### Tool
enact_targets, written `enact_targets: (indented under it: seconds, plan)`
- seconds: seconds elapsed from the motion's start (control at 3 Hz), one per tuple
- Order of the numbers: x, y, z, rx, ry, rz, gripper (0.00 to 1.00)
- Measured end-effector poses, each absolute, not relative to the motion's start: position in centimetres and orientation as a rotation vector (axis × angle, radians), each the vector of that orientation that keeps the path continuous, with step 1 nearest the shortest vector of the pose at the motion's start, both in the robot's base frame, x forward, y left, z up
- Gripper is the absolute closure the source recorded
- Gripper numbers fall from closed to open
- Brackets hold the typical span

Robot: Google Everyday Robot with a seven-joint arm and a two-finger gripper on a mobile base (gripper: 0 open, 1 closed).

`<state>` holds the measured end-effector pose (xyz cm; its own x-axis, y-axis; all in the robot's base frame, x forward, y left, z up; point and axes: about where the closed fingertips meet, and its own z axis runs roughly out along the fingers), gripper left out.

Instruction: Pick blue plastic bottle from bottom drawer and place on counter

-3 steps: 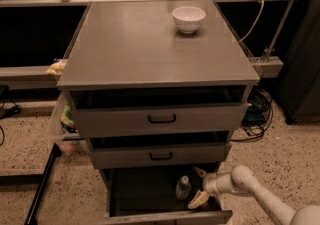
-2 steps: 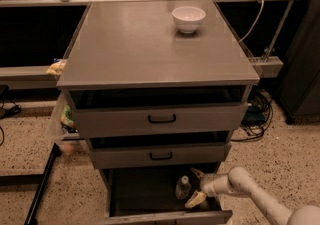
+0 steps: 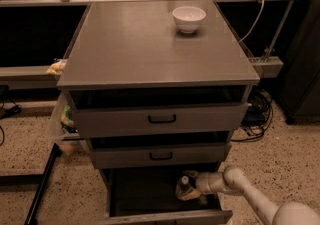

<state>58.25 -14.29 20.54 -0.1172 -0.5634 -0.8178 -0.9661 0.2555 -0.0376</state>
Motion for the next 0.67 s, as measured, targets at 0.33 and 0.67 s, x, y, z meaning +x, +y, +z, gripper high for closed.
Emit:
enact_targets:
  seconds: [0.33, 0.67]
  plan:
    - [58.38, -14.40, 20.53, -1.401, 1.786, 0.682, 0.54]
    - [58.04, -14.22, 20.79, -1.400, 1.785, 0.689, 0.77]
